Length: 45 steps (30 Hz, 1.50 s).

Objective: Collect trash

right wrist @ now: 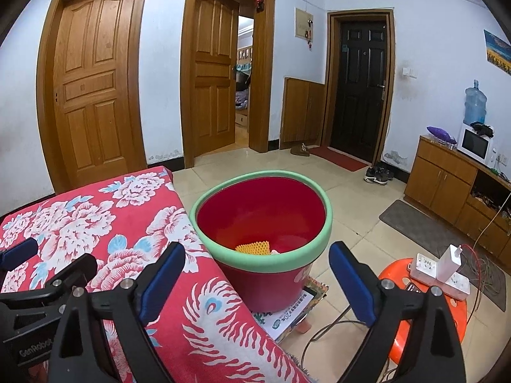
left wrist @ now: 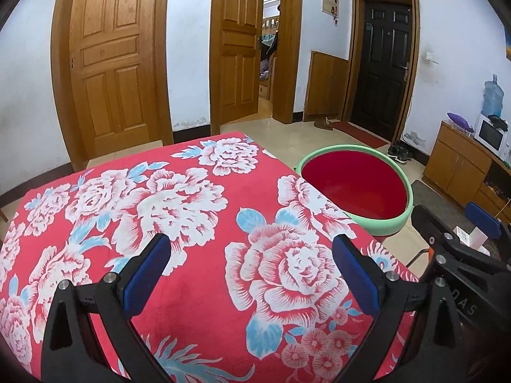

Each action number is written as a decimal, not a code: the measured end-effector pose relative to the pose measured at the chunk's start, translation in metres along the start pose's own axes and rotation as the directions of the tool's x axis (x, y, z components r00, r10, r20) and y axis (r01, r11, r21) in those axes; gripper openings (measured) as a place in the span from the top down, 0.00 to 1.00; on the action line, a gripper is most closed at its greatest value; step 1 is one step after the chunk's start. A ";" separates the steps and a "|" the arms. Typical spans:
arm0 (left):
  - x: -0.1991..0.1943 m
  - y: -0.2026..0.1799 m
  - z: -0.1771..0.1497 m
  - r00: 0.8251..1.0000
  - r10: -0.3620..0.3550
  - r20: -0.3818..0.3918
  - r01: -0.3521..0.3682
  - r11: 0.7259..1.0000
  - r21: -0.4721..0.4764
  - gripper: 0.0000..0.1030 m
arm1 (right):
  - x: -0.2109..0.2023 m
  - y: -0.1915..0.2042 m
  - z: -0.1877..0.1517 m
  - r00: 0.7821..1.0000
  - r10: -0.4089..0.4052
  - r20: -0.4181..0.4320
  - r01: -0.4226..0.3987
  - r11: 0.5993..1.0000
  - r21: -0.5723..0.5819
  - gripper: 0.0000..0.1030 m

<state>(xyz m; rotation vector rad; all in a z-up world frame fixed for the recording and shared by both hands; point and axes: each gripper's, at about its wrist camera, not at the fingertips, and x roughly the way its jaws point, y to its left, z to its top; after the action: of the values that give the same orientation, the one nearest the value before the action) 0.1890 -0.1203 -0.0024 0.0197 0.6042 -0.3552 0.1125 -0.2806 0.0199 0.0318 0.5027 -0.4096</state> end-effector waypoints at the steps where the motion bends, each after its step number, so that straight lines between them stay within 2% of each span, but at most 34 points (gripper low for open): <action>1: 0.000 0.000 0.000 1.000 0.000 0.000 0.000 1.000 -0.002 0.04 | -0.001 0.000 0.000 1.000 -0.001 0.003 0.001 1.000 0.000 0.08; 14: 0.003 0.001 -0.001 1.000 -0.007 -0.021 0.007 1.000 -0.010 0.04 | -0.002 0.001 -0.001 1.000 -0.002 0.008 0.002 1.000 0.002 0.07; 45: 0.002 0.002 -0.001 1.000 -0.004 -0.015 0.004 1.000 -0.009 0.04 | -0.001 0.000 -0.001 1.000 -0.003 0.011 0.003 1.000 0.003 0.06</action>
<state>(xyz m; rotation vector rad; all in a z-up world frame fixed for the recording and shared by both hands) 0.1902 -0.1190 -0.0043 0.0128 0.6209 -0.3568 0.1118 -0.2801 0.0197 0.0322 0.4910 -0.4130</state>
